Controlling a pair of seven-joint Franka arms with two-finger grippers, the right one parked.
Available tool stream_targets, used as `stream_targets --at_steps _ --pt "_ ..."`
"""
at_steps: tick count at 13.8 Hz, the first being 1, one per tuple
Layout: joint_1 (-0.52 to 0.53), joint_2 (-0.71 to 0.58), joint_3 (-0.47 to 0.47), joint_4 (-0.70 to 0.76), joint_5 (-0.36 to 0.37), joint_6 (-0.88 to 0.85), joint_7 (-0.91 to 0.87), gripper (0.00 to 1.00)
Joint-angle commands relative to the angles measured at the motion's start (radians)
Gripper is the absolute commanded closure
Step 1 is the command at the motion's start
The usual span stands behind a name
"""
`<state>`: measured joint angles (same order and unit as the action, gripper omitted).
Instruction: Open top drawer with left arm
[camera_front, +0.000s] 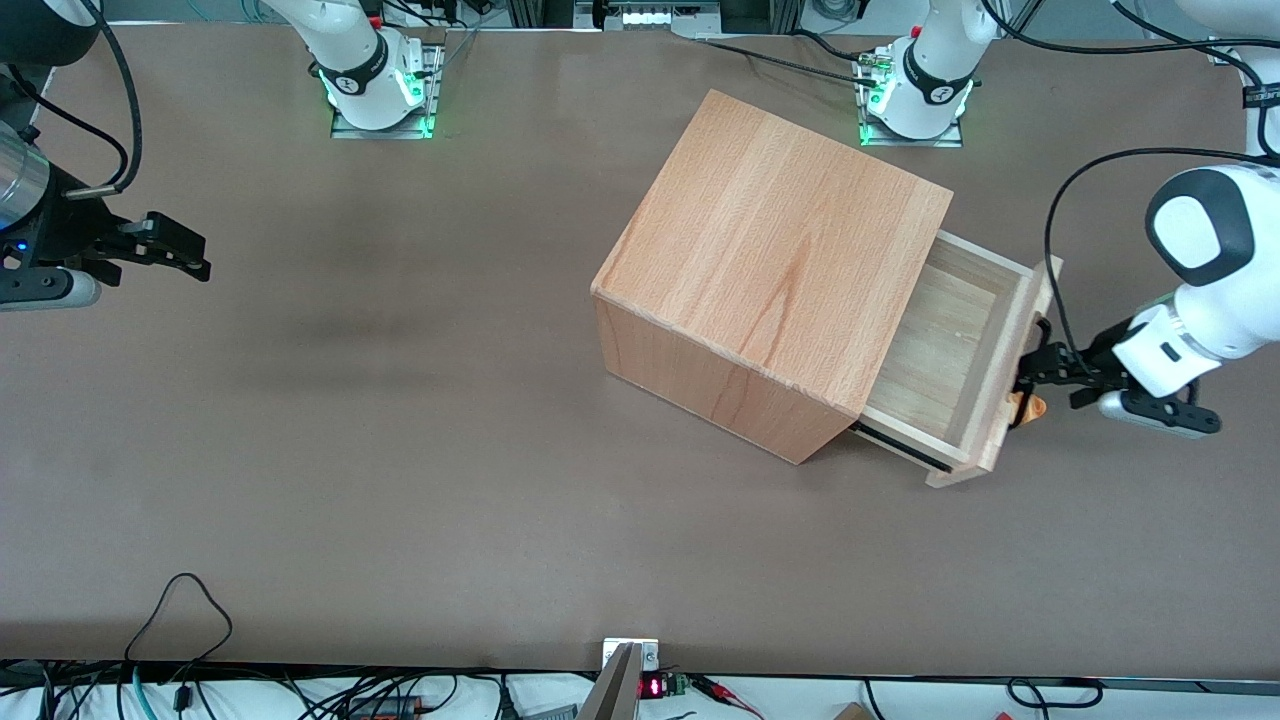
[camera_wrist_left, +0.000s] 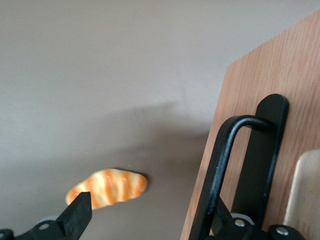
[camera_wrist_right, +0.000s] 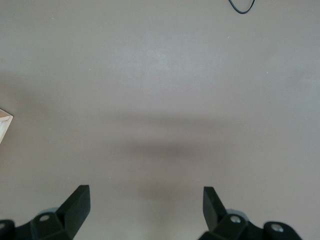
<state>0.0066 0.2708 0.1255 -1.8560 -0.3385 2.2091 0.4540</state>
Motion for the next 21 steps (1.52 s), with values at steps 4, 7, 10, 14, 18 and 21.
stream_targets --at_steps 4,7,10,14,18,21 --pt "0.032 0.045 0.037 -0.002 -0.004 0.067 0.087 0.00" --pt "0.036 0.038 0.066 0.005 -0.001 0.067 0.086 0.00" --pt "0.039 0.034 0.082 0.020 -0.001 0.061 0.110 0.00" --pt "0.043 0.021 0.097 0.049 0.001 0.028 0.117 0.00" --pt "0.041 -0.010 0.117 0.135 0.006 -0.126 0.106 0.00" --pt "0.041 -0.033 0.118 0.201 0.090 -0.253 0.014 0.00"
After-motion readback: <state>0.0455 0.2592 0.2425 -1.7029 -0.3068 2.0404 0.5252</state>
